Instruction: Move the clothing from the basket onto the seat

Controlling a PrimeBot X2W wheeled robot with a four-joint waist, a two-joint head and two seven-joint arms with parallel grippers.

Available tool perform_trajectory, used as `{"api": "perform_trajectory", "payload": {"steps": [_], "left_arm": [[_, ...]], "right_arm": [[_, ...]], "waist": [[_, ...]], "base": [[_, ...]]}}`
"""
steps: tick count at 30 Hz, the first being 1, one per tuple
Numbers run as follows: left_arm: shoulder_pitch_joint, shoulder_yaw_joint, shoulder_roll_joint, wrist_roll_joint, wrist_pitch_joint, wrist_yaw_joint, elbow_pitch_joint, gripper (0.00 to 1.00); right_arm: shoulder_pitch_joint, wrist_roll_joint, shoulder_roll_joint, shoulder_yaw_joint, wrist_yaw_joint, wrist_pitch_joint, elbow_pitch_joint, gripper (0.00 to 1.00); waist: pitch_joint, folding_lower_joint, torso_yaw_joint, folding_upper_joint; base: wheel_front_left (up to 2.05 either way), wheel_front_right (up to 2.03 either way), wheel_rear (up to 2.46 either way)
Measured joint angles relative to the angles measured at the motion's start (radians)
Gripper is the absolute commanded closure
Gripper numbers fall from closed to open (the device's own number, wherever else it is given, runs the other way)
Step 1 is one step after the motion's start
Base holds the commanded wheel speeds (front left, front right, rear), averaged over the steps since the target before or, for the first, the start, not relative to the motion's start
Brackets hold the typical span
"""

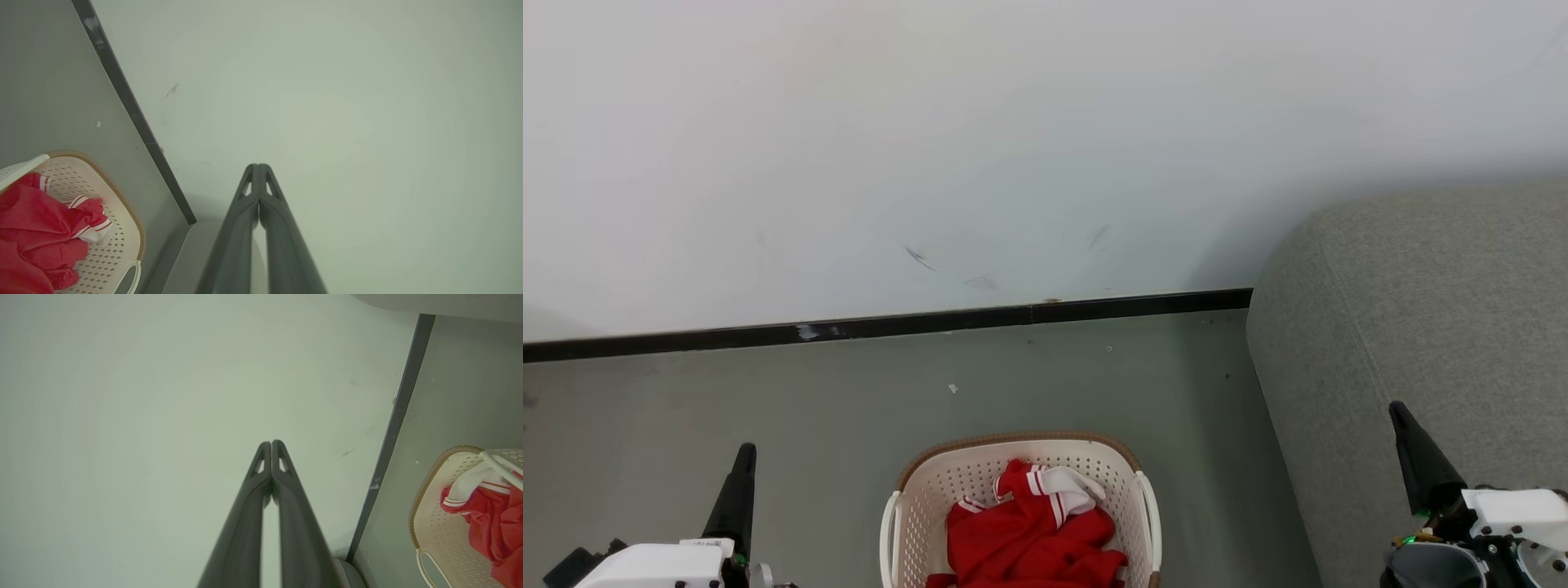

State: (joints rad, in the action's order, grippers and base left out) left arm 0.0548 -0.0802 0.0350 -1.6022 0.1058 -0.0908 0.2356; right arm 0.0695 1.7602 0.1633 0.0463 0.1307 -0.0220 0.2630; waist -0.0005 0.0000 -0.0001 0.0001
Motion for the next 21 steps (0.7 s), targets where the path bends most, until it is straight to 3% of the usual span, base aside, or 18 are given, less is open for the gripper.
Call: {"api": "perform_trajectory", "payload": {"steps": [1, 2, 8, 21], "left_arm": [[0.000, 0.000, 0.000, 0.000, 0.000, 0.000, 0.000, 1.00], [-0.002, 0.001, -0.002, 0.001, 0.000, 0.000, 0.006, 0.00], [-0.051, 0.012, -0.033, 0.002, -0.001, 0.001, 0.060, 0.00], [-0.051, 0.056, -0.026, 0.088, -0.047, 0.001, 0.046, 0.00]], "right_arm": [[0.000, 0.000, 0.000, 0.000, 0.000, 0.000, 0.000, 1.00], [-0.003, 0.000, -0.003, 0.000, 0.000, 0.000, 0.005, 0.00], [-0.064, 0.000, -0.042, 0.013, 0.000, 0.000, 0.053, 0.00], [-0.064, -0.062, -0.046, 0.035, 0.000, -0.023, 0.047, 0.00]], "waist": [[0.000, 0.0000, 0.000, 0.0000], [0.000, 0.0000, 0.000, 0.0000], [0.000, 0.0000, 0.000, 0.0000], [0.001, 0.0001, 0.001, 0.0000]], "base": [[0.00, 0.00, 0.00], [0.00, 0.00, 0.00], [0.00, 0.00, 0.00], [0.00, 0.00, 0.00]]}}
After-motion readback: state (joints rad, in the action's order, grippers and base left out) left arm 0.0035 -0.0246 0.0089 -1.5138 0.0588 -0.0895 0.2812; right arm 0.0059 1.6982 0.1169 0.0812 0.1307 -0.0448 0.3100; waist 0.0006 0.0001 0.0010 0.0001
